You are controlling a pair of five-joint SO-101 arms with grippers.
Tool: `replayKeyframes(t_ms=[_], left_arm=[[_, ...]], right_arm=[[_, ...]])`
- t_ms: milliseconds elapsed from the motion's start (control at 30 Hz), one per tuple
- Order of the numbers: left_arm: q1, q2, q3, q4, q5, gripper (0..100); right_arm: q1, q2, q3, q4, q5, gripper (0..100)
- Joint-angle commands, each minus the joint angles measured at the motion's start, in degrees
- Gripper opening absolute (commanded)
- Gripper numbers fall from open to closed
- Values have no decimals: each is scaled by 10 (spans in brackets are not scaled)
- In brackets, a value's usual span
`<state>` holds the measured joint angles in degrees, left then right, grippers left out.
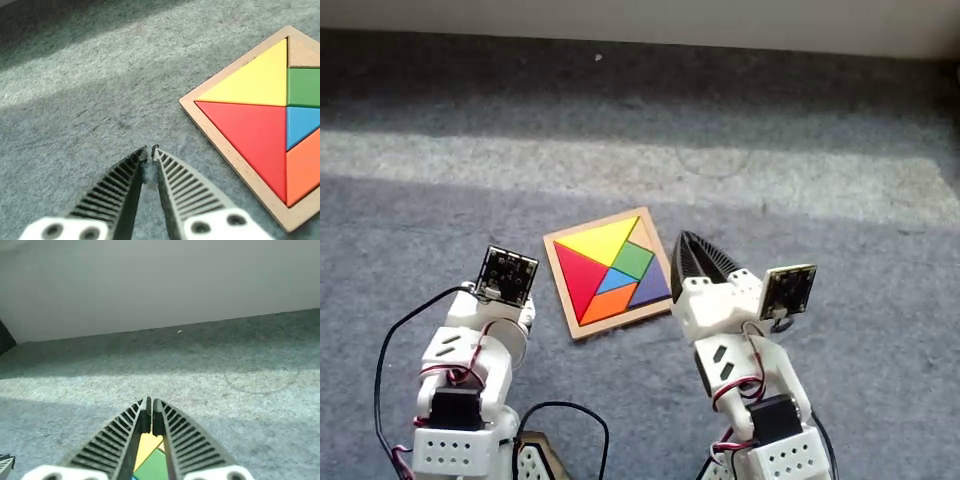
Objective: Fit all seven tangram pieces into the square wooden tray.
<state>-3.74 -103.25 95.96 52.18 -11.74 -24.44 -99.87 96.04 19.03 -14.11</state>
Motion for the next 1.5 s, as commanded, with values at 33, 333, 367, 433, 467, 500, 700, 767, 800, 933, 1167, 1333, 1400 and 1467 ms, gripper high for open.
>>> replayKeyframes(t_ms=[33, 333, 367, 433, 467, 500, 700, 767, 800, 933, 1167, 1333, 1400, 1467], left_arm=[[42, -7, 11, 33, -2, 49], [97, -7, 11, 84, -4, 49], [97, -7, 11, 89, -4, 49], [97, -7, 11, 91, -4, 49], [97, -7, 11, 91, -3, 49], [97, -7, 11, 92, -3, 49], [97, -7, 11, 147, -4, 49], [95, -7, 11, 185, -4, 49], [94, -7, 11, 204, -4, 48], [80, -7, 12, 240, -2, 46], [-51, -7, 12, 240, -3, 46], [-20, -7, 12, 240, -3, 46], [-15, -7, 12, 240, -3, 46], [-15, -7, 12, 240, -3, 46]], right_arm=[[8, -31, 82, 54, 36, 26], [82, -32, 82, 246, 36, 27], [83, -35, 82, 278, 36, 27], [83, -36, 82, 343, 36, 27], [83, -36, 82, 370, 36, 27], [83, -36, 82, 392, 36, 27], [83, -36, 82, 498, 36, 27], [83, -36, 82, 502, 36, 27], [83, -36, 82, 502, 36, 27], [83, -36, 82, 502, 36, 27], [83, -36, 82, 502, 36, 27], [83, -36, 82, 502, 36, 27], [83, -36, 82, 502, 36, 27], [83, -36, 82, 502, 36, 27]])
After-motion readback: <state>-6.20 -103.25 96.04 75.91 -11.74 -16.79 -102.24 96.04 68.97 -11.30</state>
